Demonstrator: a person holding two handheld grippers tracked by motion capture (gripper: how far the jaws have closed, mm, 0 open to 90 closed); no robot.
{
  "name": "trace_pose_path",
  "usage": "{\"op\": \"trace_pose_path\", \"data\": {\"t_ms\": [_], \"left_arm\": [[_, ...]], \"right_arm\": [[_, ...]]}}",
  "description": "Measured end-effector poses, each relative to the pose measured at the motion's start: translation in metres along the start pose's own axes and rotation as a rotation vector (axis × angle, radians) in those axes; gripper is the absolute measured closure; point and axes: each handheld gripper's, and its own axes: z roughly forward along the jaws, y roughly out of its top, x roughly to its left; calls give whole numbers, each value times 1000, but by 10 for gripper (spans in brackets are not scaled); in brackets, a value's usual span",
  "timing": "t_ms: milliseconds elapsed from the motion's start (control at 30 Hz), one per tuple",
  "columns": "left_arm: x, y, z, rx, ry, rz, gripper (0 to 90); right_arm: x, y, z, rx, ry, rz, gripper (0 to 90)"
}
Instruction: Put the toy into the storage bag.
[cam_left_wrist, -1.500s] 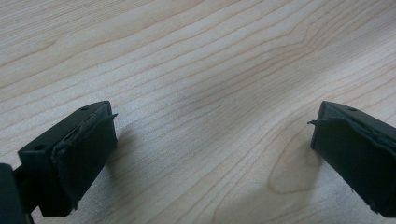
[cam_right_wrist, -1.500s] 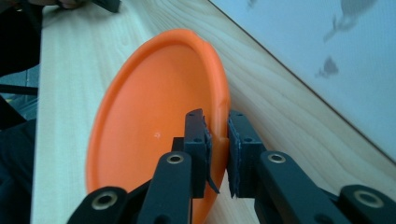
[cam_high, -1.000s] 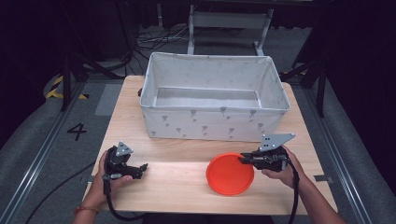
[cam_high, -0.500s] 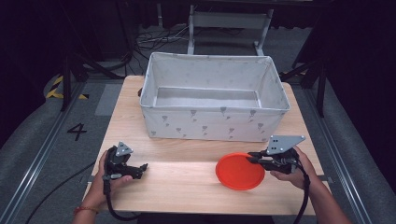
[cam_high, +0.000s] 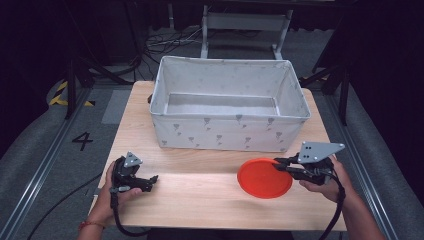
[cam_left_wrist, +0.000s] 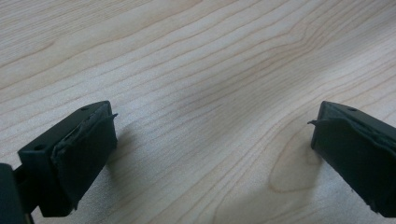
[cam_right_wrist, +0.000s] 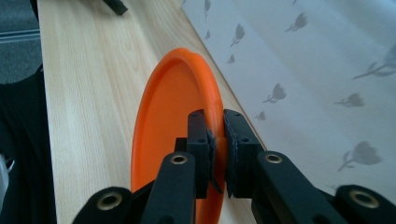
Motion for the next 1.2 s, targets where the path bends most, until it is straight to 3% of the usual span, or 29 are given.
{"op": "trace_pose_path", "data": {"t_ms": [433, 733, 867, 1200], "left_arm": [[0, 0, 0, 2, -2, 1, 5], [0, 0, 0, 1, -1, 2, 5], [0, 0, 0, 1, -4, 3, 5], [0, 0, 0, -5, -2, 3, 4]], "right_arm": [[-9, 29, -42, 32, -68, -41, 827], [-18, 43, -63, 12, -98, -36, 827], [-25, 52, -73, -23, -121, -38, 826], [-43, 84, -89, -55, -196, -37, 826]]}}
